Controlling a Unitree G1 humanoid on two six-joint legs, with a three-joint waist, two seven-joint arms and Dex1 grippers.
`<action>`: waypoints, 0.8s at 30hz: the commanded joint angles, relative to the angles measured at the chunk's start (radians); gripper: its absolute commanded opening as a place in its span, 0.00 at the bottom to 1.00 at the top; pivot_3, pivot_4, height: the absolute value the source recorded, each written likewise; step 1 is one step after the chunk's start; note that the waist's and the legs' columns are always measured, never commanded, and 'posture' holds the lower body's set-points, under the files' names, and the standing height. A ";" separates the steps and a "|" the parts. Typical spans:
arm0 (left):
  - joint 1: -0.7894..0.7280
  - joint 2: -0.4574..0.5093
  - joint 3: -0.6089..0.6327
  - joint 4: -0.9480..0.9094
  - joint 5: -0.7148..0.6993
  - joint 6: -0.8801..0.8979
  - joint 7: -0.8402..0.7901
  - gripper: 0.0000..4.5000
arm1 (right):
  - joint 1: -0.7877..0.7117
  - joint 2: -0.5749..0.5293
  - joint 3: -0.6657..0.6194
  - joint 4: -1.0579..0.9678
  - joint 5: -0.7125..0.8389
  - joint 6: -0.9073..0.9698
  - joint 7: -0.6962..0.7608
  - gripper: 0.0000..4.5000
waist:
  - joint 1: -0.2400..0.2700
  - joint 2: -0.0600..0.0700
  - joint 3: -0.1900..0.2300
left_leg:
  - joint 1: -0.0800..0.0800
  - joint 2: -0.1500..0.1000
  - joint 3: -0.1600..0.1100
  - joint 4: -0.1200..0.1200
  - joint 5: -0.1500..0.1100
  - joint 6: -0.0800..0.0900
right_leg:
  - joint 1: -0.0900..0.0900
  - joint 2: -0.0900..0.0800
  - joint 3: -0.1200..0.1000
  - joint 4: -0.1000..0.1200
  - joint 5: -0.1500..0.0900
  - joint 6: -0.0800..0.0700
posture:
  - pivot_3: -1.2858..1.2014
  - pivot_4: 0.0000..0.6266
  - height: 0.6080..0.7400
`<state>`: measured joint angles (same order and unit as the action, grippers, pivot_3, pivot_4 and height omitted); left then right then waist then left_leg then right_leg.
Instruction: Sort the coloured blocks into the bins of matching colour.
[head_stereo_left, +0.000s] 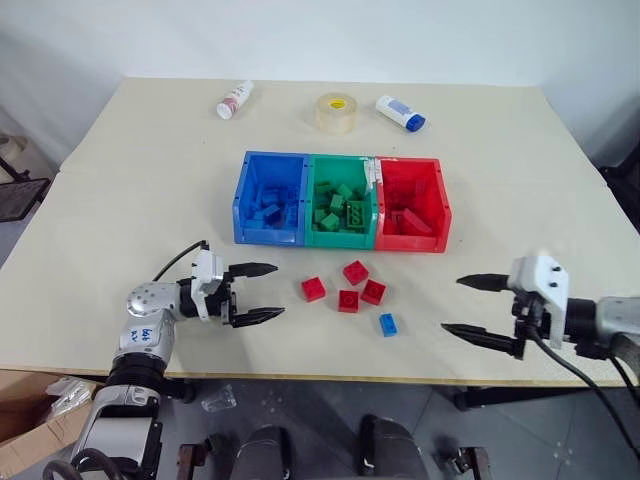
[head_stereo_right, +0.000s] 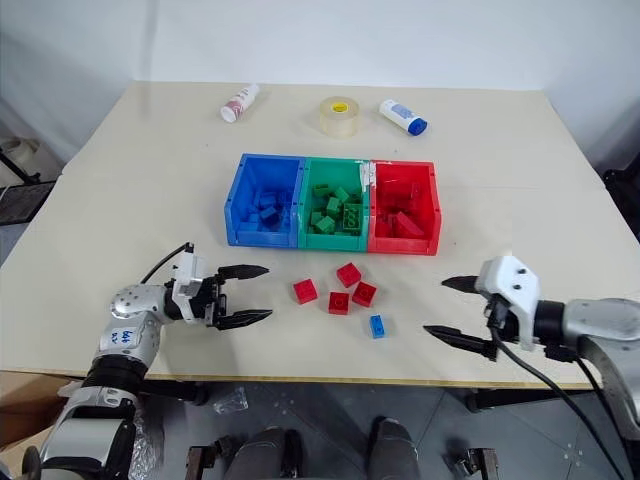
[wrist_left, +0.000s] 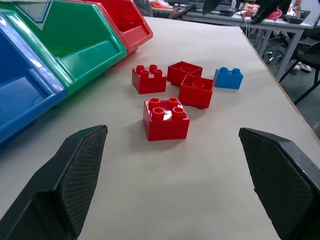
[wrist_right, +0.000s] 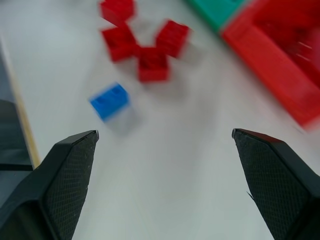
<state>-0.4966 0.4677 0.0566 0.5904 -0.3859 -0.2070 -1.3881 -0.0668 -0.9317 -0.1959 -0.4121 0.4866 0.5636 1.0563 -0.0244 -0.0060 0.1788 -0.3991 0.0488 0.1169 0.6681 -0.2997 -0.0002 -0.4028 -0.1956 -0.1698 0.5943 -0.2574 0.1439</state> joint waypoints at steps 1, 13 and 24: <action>0.022 -0.004 0.005 -0.060 -0.007 -0.005 0.007 1.00 | -0.051 0.045 0.114 -0.043 -0.004 0.031 -0.035 0.99 | 0.000 0.000 0.000 | 0.000 0.000 0.000 0.000 0.000 0.000 | 0.000 0.000 0.000 0.000 0.000 0.000 | 0.52 0.24 1.00; 0.132 0.009 0.018 -0.206 -0.022 0.035 0.044 1.00 | -0.165 0.150 0.375 0.120 -0.160 -0.024 -0.053 0.86 | 0.006 0.000 0.000 | -0.002 0.000 0.000 0.002 0.000 0.000 | -0.001 0.000 0.000 0.001 0.000 0.000 | 0.52 0.24 1.00; 0.171 0.016 0.019 -0.256 -0.031 0.053 0.064 1.00 | -0.167 0.180 0.321 0.094 -0.119 -0.043 -0.064 0.34 | 0.003 0.000 0.000 | -0.002 0.000 0.000 0.002 0.000 0.000 | -0.001 0.000 0.000 0.001 0.000 0.000 | 0.52 0.24 1.00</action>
<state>-0.3344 0.4760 0.0608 0.3655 -0.3982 -0.1536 -1.3292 -0.2300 -0.7535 0.1592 -0.2747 0.3429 0.5247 0.9924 -0.0214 -0.0065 0.1783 -0.4008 0.0489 0.1171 0.6701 -0.3000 -0.0001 -0.4040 -0.1956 -0.1698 0.5956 -0.2574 0.1439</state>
